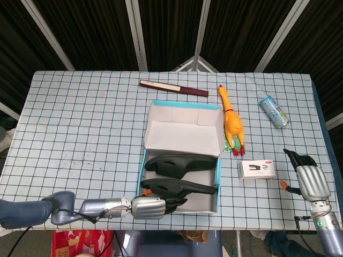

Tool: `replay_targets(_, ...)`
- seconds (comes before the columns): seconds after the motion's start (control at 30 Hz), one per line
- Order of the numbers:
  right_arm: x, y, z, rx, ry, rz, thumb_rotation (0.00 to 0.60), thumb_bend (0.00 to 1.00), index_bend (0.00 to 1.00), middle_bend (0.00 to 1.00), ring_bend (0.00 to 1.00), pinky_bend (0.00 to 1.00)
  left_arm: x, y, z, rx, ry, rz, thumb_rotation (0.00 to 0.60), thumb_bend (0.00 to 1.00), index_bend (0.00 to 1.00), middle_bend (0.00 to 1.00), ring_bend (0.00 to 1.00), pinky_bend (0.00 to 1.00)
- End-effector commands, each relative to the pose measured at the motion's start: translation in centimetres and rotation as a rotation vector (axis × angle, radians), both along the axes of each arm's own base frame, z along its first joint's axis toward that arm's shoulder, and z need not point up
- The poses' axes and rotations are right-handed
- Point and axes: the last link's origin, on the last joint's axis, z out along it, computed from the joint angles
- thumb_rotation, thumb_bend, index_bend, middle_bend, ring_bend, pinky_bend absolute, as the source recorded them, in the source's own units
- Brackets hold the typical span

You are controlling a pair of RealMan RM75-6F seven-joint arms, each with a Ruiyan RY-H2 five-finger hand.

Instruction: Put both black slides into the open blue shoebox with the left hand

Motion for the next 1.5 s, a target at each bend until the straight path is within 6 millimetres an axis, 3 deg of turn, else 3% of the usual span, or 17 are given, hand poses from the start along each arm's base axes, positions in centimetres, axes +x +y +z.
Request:
replay_targets(0.03,0.0,0.0,0.0,-0.001,0.000,0.000,0.600,0.23,0.13,0.20,0.26,0.19,0.1,-0.1,0.0,-0.016,0.008,0.012,0.600,0.50,0.34,0.48,0.04,0.00)
replay_targets(0.17,0.0,0.0,0.0,-0.001,-0.001,0.000,0.600,0.23,0.13,0.20,0.26,0.19,0.3,-0.1,0.3,-0.014,0.006,0.011,0.600,0.49,0.31,0.46,0.04,0.00)
replay_targets(0.27,0.0,0.0,0.0,-0.002,0.000,0.000,0.600,0.23,0.13,0.20,0.26,0.19,0.5,0.0,0.6,-0.007,-0.006,0.012,0.590,0.45,0.23,0.40,0.03,0.00)
replay_targets(0.43,0.0,0.0,-0.1,0.001,0.002,-0.002,0.600,0.23,0.13,0.20,0.26,0.19,0.9,0.0,1.3,0.012,-0.031,0.009,0.407,0.28,0.06,0.21,0.00,0.00)
replay_targets(0.5,0.0,0.0,-0.1,0.004,0.004,-0.002,0.600,0.23,0.13,0.20,0.26,0.19,1.0,0.1,1.5,0.025,-0.040,0.010,0.359,0.26,0.02,0.15,0.00,0.00)
replay_targets(0.7,0.0,0.0,-0.1,0.003,0.004,-0.003,0.600,0.23,0.13,0.20,0.26,0.19,1.7,0.2,2.0,0.039,-0.070,0.016,0.294,0.25,0.00,0.08,0.00,0.00)
replay_targets(1.1,0.0,0.0,-0.1,0.003,0.002,-0.002,0.600,0.23,0.13,0.20,0.26,0.19,4.8,1.2,3.3,0.057,-0.183,0.028,0.290,0.25,0.00,0.11,0.00,0.00)
replay_targets(1.3,0.1,0.0,-0.1,0.003,0.002,-0.003,0.600,0.23,0.13,0.20,0.26,0.19,5.9,1.9,4.1,-0.012,-0.336,0.189,0.281,0.25,0.01,0.13,0.00,0.00)
replay_targets(1.5,0.0,0.0,0.0,0.001,0.002,-0.004,0.600,0.23,0.13,0.20,0.26,0.19,5.0,1.5,5.9,-0.051,-0.448,0.307,0.390,0.25,0.04,0.15,0.01,0.02)
